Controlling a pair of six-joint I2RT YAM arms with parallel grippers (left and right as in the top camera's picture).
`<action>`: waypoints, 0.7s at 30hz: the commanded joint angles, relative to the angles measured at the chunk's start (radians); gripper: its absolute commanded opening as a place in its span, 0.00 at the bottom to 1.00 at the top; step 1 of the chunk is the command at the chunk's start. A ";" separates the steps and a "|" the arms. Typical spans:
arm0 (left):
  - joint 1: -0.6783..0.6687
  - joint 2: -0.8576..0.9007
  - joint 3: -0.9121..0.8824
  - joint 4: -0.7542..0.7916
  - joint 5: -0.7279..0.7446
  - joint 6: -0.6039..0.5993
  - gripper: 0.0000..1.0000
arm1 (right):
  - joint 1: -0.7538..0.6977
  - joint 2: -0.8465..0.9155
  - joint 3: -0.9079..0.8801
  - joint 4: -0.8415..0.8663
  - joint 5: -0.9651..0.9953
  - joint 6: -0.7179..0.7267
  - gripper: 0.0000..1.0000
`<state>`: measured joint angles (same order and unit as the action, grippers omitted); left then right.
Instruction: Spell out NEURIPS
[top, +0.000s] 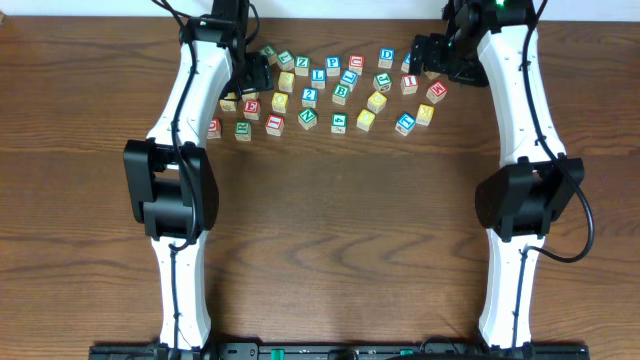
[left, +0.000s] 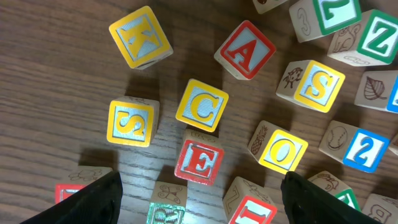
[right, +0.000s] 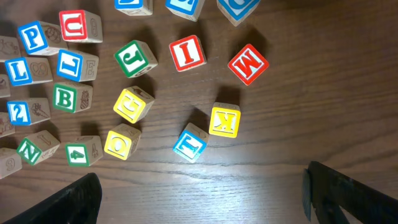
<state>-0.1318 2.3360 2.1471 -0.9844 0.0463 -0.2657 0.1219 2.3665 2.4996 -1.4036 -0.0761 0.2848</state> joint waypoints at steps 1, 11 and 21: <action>-0.001 -0.002 -0.018 0.011 -0.005 -0.006 0.81 | 0.000 -0.014 0.019 -0.003 -0.005 0.006 0.99; -0.001 -0.001 -0.048 0.028 -0.005 -0.006 0.81 | 0.000 -0.014 0.019 -0.003 -0.005 0.006 0.99; -0.001 -0.001 -0.073 0.029 -0.005 -0.006 0.81 | 0.000 -0.014 0.019 -0.003 -0.005 0.006 0.99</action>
<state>-0.1318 2.3360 2.0827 -0.9565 0.0463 -0.2657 0.1219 2.3665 2.4996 -1.4036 -0.0761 0.2848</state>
